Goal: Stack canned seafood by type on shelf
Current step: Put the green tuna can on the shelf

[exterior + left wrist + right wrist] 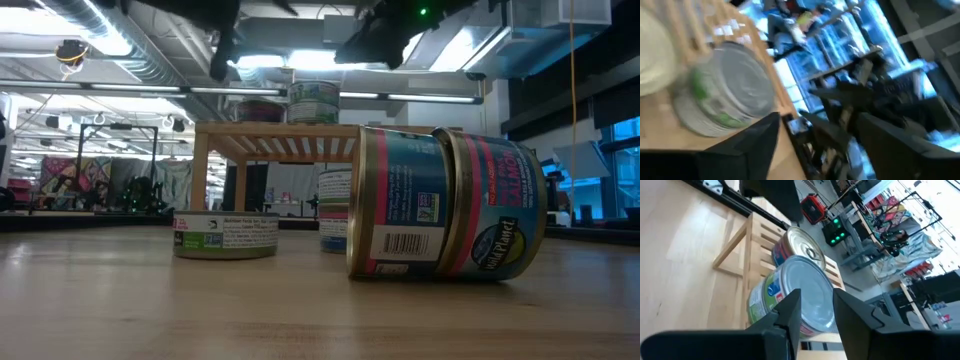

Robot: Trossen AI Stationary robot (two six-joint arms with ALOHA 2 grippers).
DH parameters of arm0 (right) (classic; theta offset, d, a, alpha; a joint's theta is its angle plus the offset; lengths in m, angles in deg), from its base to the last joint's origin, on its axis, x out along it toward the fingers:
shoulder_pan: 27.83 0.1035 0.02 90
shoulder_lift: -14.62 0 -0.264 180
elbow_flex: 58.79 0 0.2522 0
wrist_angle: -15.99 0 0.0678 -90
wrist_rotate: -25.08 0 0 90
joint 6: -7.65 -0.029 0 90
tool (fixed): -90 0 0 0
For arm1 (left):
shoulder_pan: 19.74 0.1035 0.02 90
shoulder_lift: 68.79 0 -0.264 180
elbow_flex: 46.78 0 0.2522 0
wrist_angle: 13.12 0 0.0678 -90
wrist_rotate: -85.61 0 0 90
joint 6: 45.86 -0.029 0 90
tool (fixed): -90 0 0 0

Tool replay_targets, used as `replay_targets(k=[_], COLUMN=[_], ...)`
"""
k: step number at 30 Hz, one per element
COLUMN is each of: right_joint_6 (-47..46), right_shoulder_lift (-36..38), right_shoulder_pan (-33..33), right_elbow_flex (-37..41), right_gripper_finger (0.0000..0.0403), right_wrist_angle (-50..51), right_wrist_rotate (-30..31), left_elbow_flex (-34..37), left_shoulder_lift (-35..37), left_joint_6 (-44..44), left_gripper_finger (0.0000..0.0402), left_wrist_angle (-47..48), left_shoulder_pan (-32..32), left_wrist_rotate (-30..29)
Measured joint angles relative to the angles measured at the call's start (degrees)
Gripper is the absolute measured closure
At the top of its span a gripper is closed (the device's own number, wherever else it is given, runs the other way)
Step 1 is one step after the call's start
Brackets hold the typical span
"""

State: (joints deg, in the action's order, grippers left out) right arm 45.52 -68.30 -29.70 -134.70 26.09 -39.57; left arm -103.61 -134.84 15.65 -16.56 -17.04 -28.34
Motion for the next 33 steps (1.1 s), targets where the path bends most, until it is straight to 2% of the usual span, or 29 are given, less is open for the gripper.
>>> replay_targets(k=[5, 11, 16, 24, 29, 33], right_joint_6=[-0.55, -0.88, -5.96, -16.41, -21.84, -25.62], right_shoulder_lift=[3.16, 7.27, 10.49, 14.62, 17.03, 18.10], right_shoulder_pan=[2.43, 6.96, 10.63, 14.42, 16.75, 18.18], right_elbow_flex=[0.00, 0.00, 0.00, 0.00, 0.00, 0.00], right_gripper_finger=[0.0288, 0.0288, 0.0288, 0.0288, 0.0288, 0.0288], right_wrist_angle=[4.67, 12.37, 18.63, 31.92, 38.90, 40.82], right_wrist_rotate=[1.06, 2.28, 5.07, 5.59, 5.56, 5.18], left_elbow_flex=[0.00, 0.00, 0.04, 0.04, 0.04, 0.04], left_shoulder_lift=[0.97, 0.95, 0.92, 0.88, 0.62, -0.51], left_joint_6=[-5.76, -5.48, -4.71, -5.85, -16.52, -23.85], left_gripper_finger=[0.0137, 0.0137, 0.0137, 0.0137, 0.0137, 0.0137], left_wrist_angle=[0.43, 4.73, 5.02, 9.10, 11.86, 11.86], left_shoulder_pan=[-4.78, -8.58, -9.01, -9.39, -11.18, -14.70], left_wrist_rotate=[-0.06, -0.03, -0.34, 0.41, 7.50, 8.98])
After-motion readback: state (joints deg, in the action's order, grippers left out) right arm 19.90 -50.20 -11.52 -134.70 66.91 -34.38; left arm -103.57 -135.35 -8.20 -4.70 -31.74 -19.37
